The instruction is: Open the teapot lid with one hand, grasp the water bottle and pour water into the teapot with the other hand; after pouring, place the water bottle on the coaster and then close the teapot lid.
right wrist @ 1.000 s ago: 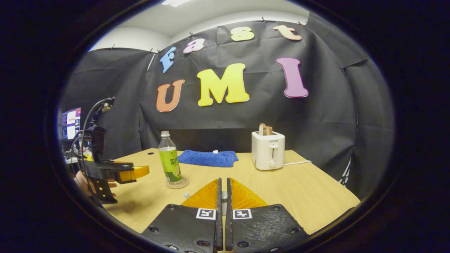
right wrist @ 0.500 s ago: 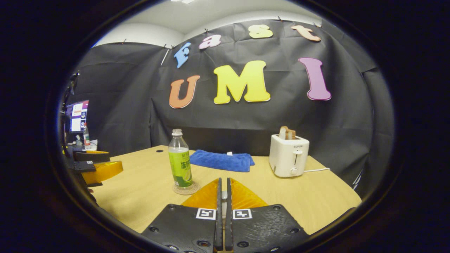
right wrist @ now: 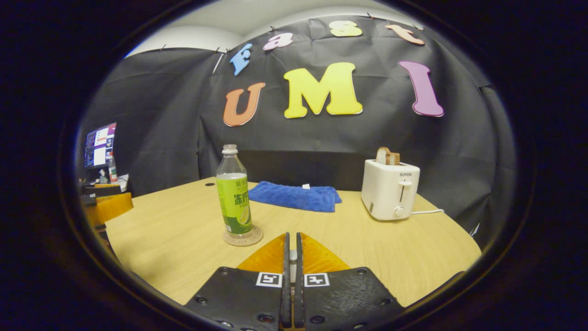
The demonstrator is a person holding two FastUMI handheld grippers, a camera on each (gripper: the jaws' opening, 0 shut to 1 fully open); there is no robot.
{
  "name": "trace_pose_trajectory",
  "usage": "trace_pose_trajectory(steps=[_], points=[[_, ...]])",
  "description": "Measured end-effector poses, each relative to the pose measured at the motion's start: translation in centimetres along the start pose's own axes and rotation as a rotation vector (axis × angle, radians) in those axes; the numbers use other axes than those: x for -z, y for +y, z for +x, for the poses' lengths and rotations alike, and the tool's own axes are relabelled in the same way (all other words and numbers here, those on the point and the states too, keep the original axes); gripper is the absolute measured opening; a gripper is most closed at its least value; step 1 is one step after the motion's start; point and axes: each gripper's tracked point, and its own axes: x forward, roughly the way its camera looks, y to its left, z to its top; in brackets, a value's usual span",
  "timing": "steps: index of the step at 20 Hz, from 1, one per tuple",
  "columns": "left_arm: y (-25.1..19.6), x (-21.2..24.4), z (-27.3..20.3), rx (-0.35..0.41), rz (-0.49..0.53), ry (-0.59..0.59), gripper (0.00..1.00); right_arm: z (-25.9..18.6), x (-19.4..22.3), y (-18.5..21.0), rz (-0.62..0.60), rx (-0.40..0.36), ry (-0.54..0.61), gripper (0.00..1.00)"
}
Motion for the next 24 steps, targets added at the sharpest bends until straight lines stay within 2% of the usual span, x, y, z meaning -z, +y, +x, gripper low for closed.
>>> trace_pose_trajectory(steps=[12,24], points=[[-0.3,-0.7,-0.1,0.007,-0.002,-0.013,0.99,0.2,1.1,0.6,0.018,-0.01,0.011,0.02],[-0.6,-0.6,-0.3,0.018,-0.014,-0.01,1.0,0.5,1.4,0.5,0.003,0.015,-0.008,0.02]])
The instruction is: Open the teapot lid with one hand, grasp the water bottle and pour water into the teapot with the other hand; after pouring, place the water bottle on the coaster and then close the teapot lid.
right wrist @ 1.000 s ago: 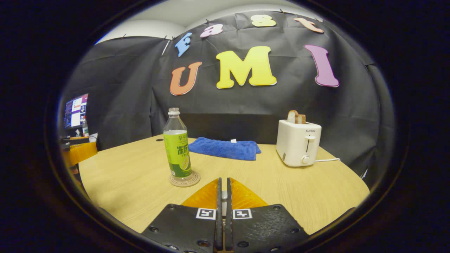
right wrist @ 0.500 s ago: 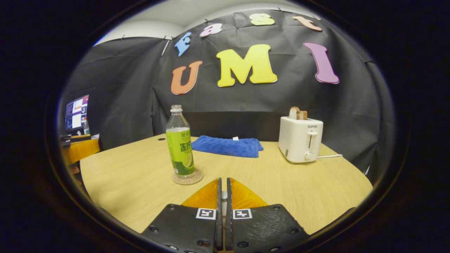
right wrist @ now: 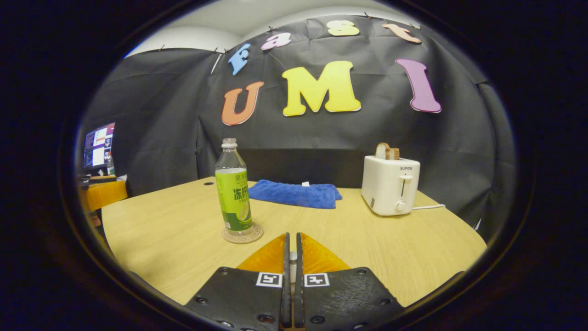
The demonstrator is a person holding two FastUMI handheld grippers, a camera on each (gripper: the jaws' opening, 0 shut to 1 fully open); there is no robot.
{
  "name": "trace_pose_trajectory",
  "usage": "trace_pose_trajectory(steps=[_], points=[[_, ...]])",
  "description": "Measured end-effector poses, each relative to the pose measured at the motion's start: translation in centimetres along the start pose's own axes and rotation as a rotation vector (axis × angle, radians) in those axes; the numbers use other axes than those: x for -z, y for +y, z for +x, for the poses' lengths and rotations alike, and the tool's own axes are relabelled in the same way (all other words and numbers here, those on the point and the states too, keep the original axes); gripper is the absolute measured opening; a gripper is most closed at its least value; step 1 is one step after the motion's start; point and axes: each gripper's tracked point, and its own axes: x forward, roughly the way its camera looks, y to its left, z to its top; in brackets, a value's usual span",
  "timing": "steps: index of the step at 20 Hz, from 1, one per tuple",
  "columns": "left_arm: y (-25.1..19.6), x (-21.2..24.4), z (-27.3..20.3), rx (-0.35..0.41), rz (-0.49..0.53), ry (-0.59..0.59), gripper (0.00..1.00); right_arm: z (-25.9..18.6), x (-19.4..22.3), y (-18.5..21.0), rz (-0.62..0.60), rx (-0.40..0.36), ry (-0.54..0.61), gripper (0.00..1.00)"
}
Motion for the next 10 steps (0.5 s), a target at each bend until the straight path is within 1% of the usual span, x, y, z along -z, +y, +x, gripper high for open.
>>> trace_pose_trajectory(steps=[5,7,9,10], points=[[0.3,-0.1,-0.2,-0.002,0.003,-0.004,0.99,0.0,0.4,0.0,0.004,0.005,0.012,0.02],[0.2,-0.2,-0.2,0.0,-0.001,-0.006,0.99,-0.1,0.2,-0.1,-0.001,0.01,0.008,0.08],[0.1,-0.5,-0.2,0.003,-0.003,-0.008,1.0,-0.6,-0.7,-0.3,0.013,0.018,-0.017,0.08],[0.0,-0.7,-0.3,0.004,-0.003,-0.012,0.99,-1.1,-1.5,-0.5,0.024,0.024,-0.038,0.13]])
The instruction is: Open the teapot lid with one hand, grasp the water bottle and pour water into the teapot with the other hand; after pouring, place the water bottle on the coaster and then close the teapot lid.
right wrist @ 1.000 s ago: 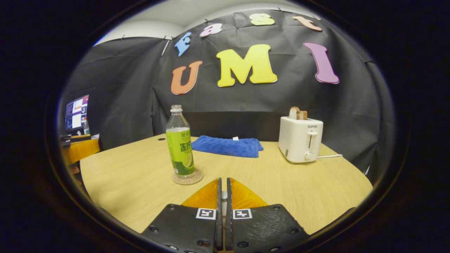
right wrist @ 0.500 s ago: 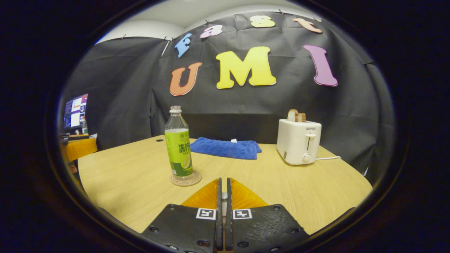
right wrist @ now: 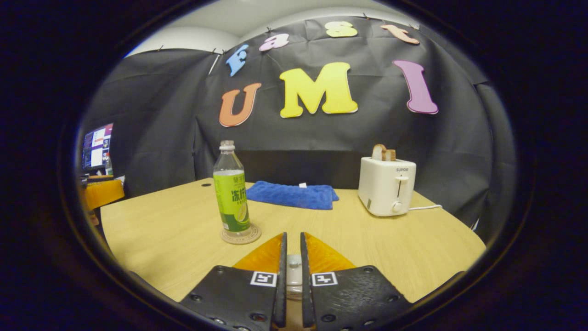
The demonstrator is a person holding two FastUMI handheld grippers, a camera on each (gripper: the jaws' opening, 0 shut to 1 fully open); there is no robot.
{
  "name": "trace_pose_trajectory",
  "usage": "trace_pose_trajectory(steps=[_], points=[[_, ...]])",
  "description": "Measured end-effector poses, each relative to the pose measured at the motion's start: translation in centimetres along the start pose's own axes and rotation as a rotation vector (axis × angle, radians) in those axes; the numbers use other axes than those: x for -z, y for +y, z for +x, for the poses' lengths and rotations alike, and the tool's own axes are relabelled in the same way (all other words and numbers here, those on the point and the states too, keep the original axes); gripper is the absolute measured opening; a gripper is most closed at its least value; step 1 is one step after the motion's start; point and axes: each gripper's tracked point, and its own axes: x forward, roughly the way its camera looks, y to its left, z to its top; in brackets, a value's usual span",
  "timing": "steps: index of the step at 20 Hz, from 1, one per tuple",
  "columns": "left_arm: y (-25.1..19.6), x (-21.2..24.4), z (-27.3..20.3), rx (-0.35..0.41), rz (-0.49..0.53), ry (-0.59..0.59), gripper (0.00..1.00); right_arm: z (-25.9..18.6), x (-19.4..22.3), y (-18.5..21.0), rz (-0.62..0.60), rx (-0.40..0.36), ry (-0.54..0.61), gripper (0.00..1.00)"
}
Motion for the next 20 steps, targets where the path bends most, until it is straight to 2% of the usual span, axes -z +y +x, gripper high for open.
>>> trace_pose_trajectory(steps=[1,2,3,6,8,12,15,20], points=[[-0.2,-0.2,-0.1,0.003,-0.003,-0.007,1.0,-0.5,-0.8,-0.3,0.013,0.008,-0.024,0.18],[-0.6,-0.6,-0.3,0.011,-0.006,-0.016,0.99,-1.3,-1.9,-0.6,0.027,0.017,-0.055,0.33],[-1.3,-0.9,-0.4,0.025,-0.007,-0.025,1.0,-2.0,-2.8,-1.0,0.033,0.032,-0.085,0.39],[-3.3,-1.8,-1.1,0.06,-0.009,-0.041,0.99,-4.8,-5.3,-2.6,0.004,0.093,-0.146,0.86],[-4.8,-2.0,-1.8,0.091,-0.02,-0.04,0.99,-7.4,-6.8,-3.3,-0.017,0.123,-0.186,0.98],[-7.7,-3.5,-4.0,0.151,-0.015,-0.068,0.99,-12.6,-8.6,-3.9,-0.047,0.17,-0.23,0.98],[-9.2,-4.1,-5.5,0.184,0.006,-0.095,0.99,-15.8,-8.4,-3.4,-0.04,0.193,-0.238,0.98],[-9.5,-4.9,-7.1,0.19,0.023,-0.124,0.99,-18.4,-7.3,-1.9,0.001,0.202,-0.226,0.98]])
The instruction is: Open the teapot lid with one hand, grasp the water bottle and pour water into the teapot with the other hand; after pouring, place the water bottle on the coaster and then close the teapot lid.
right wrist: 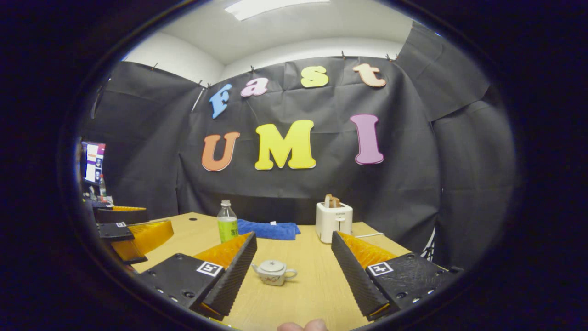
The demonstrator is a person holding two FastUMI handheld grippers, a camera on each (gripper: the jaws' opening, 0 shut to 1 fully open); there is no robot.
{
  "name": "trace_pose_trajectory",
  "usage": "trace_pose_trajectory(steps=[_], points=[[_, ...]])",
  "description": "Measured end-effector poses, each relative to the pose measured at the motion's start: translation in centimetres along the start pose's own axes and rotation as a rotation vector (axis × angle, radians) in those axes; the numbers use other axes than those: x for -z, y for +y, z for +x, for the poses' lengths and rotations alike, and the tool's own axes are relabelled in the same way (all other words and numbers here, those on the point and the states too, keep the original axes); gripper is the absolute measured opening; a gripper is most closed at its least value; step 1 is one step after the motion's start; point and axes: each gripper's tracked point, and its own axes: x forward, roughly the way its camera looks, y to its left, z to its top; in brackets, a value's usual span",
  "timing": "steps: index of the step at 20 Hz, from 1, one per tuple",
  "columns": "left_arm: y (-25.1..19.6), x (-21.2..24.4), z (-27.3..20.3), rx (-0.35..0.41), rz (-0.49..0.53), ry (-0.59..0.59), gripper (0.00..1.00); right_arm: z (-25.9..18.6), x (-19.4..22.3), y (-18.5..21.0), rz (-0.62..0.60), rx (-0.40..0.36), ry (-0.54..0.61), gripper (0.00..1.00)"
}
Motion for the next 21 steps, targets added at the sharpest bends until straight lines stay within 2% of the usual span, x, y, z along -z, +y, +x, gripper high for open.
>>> trace_pose_trajectory(steps=[2,5,11,21], points=[[0.2,-0.3,-0.3,-0.014,-0.025,-0.006,0.99,-0.6,-0.2,0.1,0.007,0.013,0.002,0.98],[-1.0,0.6,-0.5,0.025,-0.093,0.035,0.99,-1.4,-0.5,0.2,0.007,0.028,-0.009,0.98],[-0.3,0.7,-0.4,0.023,-0.069,0.04,0.99,-2.3,-1.0,0.1,-0.016,0.065,-0.03,0.98],[0.2,1.0,-0.3,0.003,-0.055,0.044,0.99,-2.3,0.1,1.0,-0.022,0.048,-0.006,0.98]])
